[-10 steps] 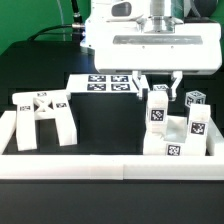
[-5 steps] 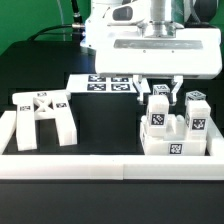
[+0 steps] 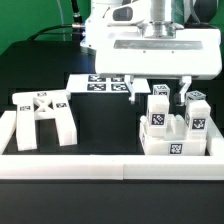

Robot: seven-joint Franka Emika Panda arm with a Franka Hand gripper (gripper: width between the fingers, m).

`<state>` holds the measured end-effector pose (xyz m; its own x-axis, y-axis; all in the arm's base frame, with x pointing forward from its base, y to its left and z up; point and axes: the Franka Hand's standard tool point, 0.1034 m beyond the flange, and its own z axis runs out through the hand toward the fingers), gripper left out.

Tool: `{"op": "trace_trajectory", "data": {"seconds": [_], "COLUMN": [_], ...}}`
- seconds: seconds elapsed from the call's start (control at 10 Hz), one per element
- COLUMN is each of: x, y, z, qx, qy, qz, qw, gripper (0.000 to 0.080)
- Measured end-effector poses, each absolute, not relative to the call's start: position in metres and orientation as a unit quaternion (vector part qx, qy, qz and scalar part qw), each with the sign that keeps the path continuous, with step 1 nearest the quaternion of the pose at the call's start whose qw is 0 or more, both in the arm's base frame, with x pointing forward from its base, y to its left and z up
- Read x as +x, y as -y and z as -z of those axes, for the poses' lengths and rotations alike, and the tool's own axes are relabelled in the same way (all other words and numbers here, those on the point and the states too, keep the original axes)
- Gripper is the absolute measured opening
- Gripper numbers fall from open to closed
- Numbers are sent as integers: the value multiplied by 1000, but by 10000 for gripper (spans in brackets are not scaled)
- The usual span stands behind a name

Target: Assemble chair

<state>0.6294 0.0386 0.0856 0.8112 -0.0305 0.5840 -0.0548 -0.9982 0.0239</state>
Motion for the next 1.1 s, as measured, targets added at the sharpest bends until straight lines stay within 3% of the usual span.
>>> {"op": "trace_trajectory", "data": {"seconds": [0.3,0.6,0.9,1.1], "x": [631,640,637,636], "y": [-31,-29,-32,-29], "z": [-92,-112,-106,-100], "qx": [952,954,962,980], "qy": [18,20,20,17], "qz": [-304,-299,-273,-198], "qw": [23,19,15,9], "gripper": [649,649,649,649]}}
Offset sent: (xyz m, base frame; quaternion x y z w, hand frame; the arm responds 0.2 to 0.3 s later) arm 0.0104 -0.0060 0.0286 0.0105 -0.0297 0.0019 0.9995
